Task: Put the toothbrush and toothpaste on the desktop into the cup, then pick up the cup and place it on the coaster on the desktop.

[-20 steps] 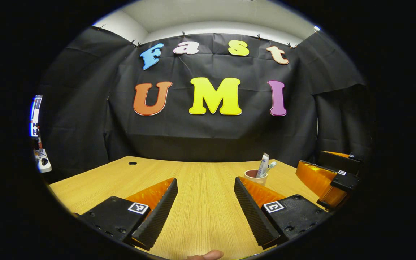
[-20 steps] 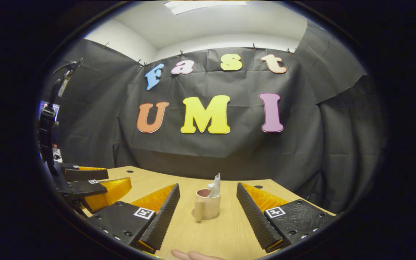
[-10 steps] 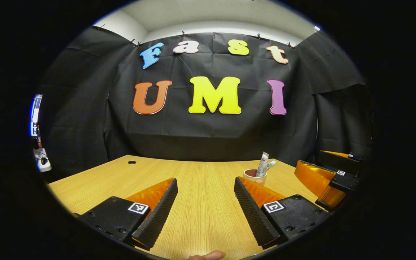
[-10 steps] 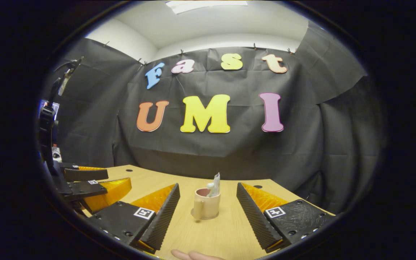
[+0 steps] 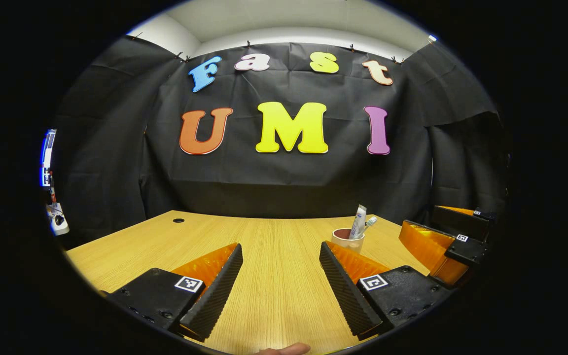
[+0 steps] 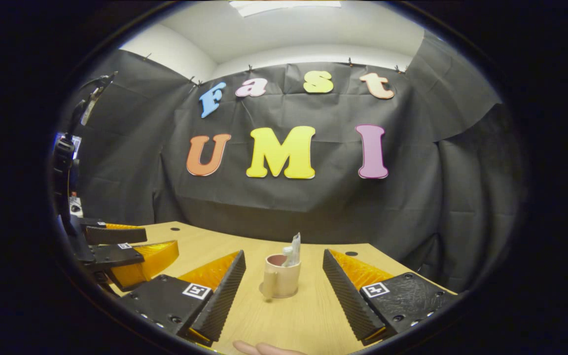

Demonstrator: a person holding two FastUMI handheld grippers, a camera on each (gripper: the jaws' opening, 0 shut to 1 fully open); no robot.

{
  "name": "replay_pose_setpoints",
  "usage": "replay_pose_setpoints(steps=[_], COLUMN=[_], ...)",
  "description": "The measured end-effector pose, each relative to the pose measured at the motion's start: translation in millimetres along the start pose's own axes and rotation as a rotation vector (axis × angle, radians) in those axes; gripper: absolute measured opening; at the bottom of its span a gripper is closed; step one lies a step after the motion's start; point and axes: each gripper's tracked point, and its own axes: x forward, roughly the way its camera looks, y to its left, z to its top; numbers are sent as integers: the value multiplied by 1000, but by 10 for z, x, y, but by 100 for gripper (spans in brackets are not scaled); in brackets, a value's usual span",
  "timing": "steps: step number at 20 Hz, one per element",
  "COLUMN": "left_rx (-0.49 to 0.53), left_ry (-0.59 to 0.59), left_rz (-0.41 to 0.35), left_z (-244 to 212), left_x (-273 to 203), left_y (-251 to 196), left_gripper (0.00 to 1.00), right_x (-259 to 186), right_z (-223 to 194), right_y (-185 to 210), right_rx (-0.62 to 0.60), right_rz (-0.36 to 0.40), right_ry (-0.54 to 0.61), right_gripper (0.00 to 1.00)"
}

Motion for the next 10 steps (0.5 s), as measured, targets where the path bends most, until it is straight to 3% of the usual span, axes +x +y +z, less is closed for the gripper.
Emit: replay_pose_setpoints(steps=[10], left_rx=[-16], left_ry=[26], left_rz=[-9], left_z=[-41], left_x=[0], left_y=[-17], left_gripper=[99], right_x=[-19], right_z=[26], right_y=[-17], right_rx=[-10], right_rz=[-7], right_ry=[-12], right_gripper=[95])
